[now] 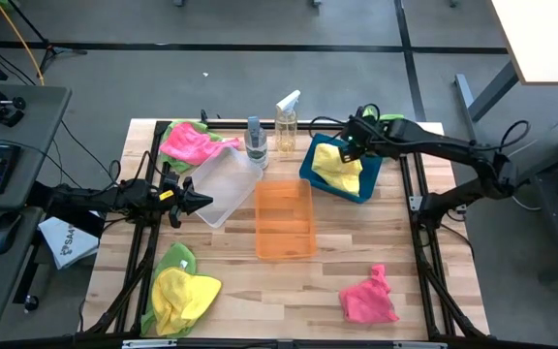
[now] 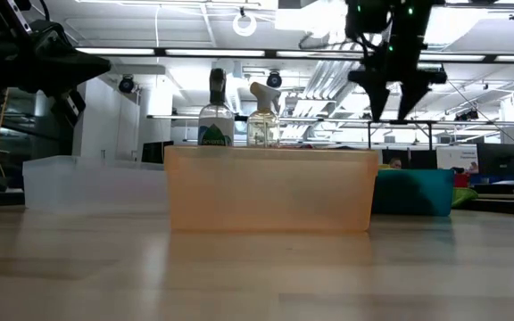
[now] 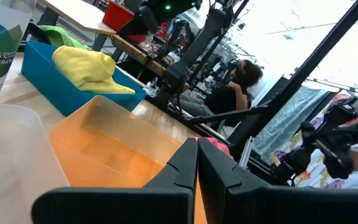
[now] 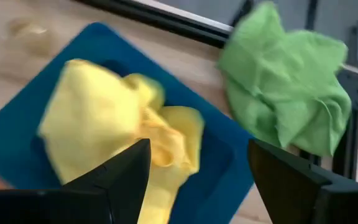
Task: Sort microfiber towel by color & place in baskets
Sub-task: Put the top right green microfiber towel into the orange bin
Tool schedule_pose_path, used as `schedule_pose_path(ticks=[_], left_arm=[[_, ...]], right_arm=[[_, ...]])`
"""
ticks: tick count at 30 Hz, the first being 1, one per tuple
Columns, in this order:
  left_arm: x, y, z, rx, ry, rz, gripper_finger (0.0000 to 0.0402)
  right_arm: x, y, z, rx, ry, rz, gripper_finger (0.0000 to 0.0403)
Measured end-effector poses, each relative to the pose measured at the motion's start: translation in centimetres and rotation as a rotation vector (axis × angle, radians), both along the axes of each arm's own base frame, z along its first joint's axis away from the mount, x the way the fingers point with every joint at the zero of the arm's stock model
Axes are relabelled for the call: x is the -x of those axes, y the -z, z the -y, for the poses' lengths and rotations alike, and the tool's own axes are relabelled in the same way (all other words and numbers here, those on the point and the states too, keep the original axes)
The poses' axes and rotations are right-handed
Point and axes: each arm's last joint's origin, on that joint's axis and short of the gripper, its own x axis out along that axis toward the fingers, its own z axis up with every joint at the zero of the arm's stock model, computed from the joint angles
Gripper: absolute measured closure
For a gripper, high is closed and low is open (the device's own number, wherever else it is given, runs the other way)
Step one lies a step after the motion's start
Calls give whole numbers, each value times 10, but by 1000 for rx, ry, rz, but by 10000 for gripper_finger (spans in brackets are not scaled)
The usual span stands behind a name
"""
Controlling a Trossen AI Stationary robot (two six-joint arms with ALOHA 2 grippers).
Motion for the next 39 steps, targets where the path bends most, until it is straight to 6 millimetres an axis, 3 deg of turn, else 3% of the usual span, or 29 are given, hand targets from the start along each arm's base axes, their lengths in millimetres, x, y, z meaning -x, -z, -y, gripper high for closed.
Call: schedule_pose_path(ticks=[6,12,16,24,32,35,39], left_arm=[[0,0,0,0,0,0,401],[0,0,0,0,0,0,401],[0,0,0,0,0,0,401],[0,0,0,0,0,0,401],[0,0,0,0,0,0,401],[0,0,0,1,0,0,401],[0,0,0,1,0,0,401]], right_arm=[[28,30,27,-47,291,31,139],[42,48,69,-74,451,326,139],[54,53,99,-15,547,407,139],[73,95,147,-136,567,395,139],[67,117,159,-161,485,372,147],[67,118,159,-161,449,343,197],[66,111,154,-153,377,318,359]])
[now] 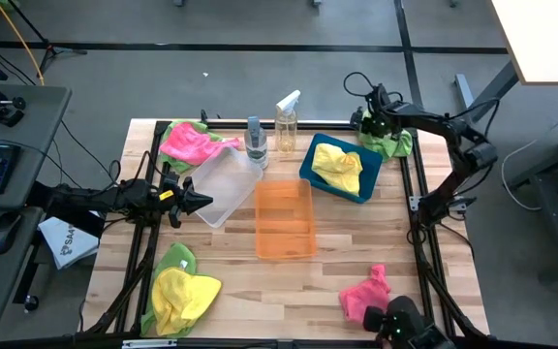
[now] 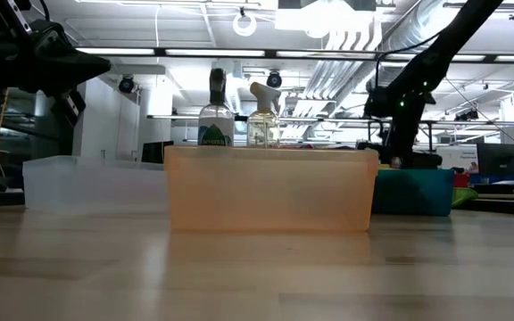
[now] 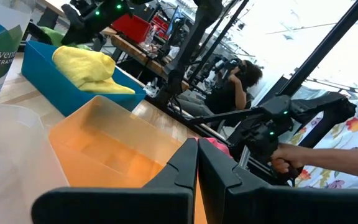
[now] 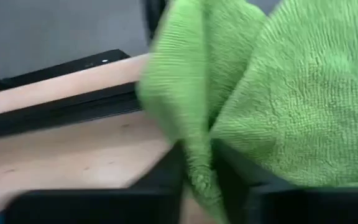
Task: Sort microfiber towel by color & place in baskets
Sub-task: Put the top right green microfiber towel into the orange bin
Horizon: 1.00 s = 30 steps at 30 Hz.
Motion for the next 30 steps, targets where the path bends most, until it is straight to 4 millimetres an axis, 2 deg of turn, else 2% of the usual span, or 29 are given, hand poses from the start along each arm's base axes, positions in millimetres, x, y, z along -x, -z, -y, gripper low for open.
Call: schedule_pose_path(ticks=[1,4,8,12,16,19,23,26,30], left_arm=[[0,0,0,-1,0,0,401],[0,0,0,0,0,0,401],[0,0,0,0,0,-1,401],[0,0,0,0,-1,0,401],[0,0,0,-1,0,-1,401],[0,0,0,0,0,-1,401],[0,0,0,0,0,0,401],[0,0,0,-1,0,-1,401],[0,0,0,0,0,0,401]], right_arm=[[-1,-5,-2,18,-22,3,379],[-4,-29,-13,85,-50,44,385],[-9,-92,-39,277,-119,163,396],[-15,-158,-87,462,-225,344,400],[-21,-202,-145,539,-373,545,401],[-27,-219,-186,543,-477,684,402],[-47,-224,-234,510,-584,800,402],[-76,-222,-266,515,-651,873,402],[-122,-218,-305,528,-799,1077,402]])
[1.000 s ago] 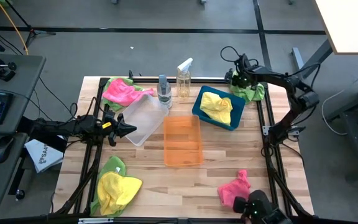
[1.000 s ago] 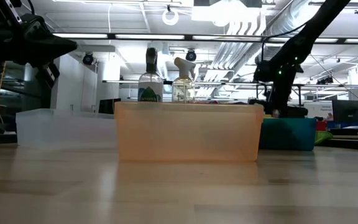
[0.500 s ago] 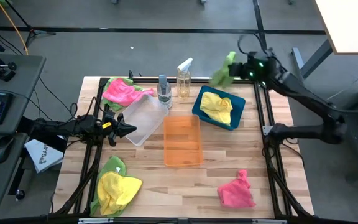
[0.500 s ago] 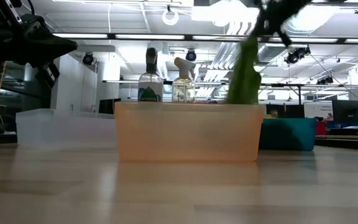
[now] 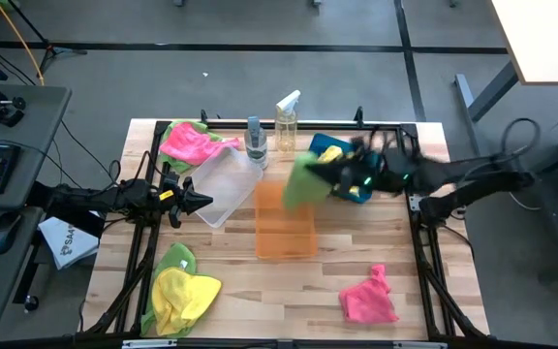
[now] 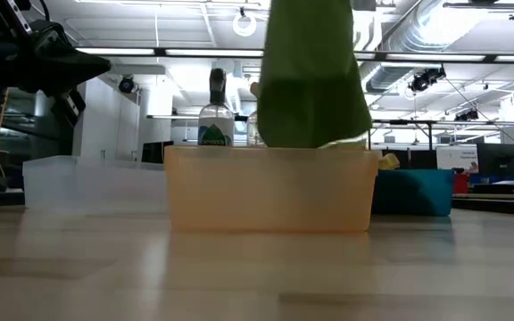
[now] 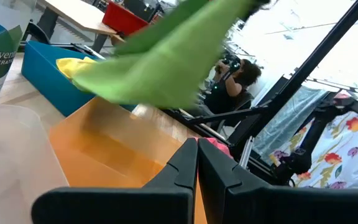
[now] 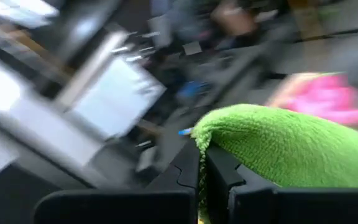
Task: Sort microfiber towel by color & place in baskets
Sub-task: Put the top right green microfiber towel into the orange bin
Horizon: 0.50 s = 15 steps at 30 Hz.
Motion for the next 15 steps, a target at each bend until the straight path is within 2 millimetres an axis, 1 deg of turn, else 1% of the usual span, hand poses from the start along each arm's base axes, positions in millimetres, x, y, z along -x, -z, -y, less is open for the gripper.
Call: schedule_pose_path(ticks=[3,6,8,11,13,15], left_arm=[[0,0,0,-1,0,0,401],[0,0,0,0,0,0,401],[0,0,0,0,0,0,401],[0,0,0,-1,0,0,401],[0,0,0,0,0,0,401],[0,0,0,-1,0,0,401]], right_arm=[[-27,11,-21,-12,-129,80,402],[-40,22,-33,-1,-198,77,403],[-41,29,-35,36,-212,19,403],[-40,41,-35,103,-212,-117,403],[-36,45,-34,144,-201,-196,403],[-28,46,-31,191,-170,-261,403]])
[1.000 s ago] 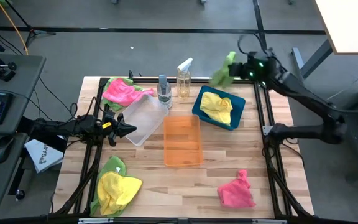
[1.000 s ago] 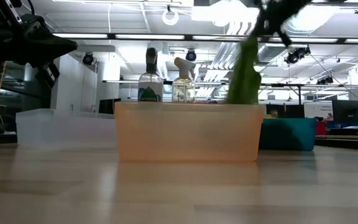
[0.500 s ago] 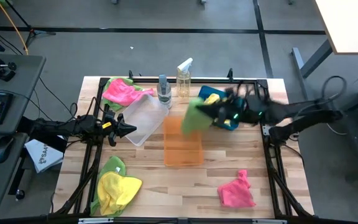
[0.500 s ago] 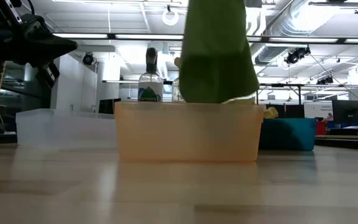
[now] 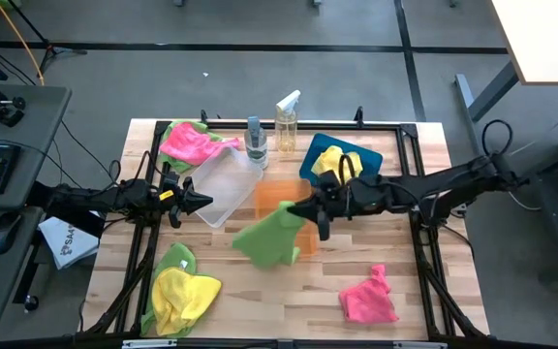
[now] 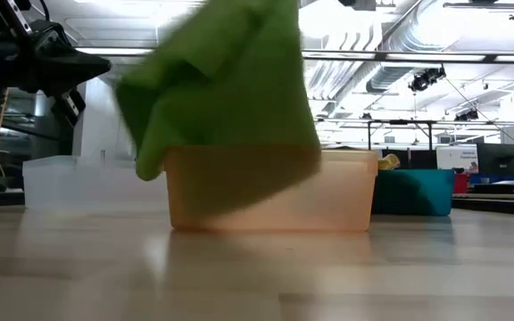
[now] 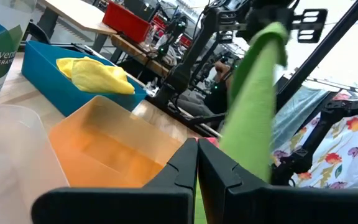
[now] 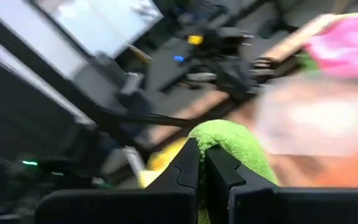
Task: Sort microfiber towel by color & place in baskets
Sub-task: Put the top right green microfiber towel into the orange bin
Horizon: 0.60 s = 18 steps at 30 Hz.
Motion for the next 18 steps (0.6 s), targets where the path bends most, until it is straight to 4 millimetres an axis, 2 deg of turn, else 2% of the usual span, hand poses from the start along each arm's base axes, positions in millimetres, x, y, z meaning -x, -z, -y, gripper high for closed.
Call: schedule_pose_path(ticks=[6,9,11,14,18], left_arm=[[0,0,0,2,0,0,401],[0,0,0,1,0,0,401],[0,0,0,0,0,0,401],[0,0,0,1,0,0,401],[0,0,0,1,-1,0,401]], right_arm=[[37,-9,15,171,201,-131,403],[46,-14,20,211,282,-127,403],[44,-15,20,222,292,-109,403],[30,-12,16,208,273,-70,403],[2,8,5,164,191,-82,403]])
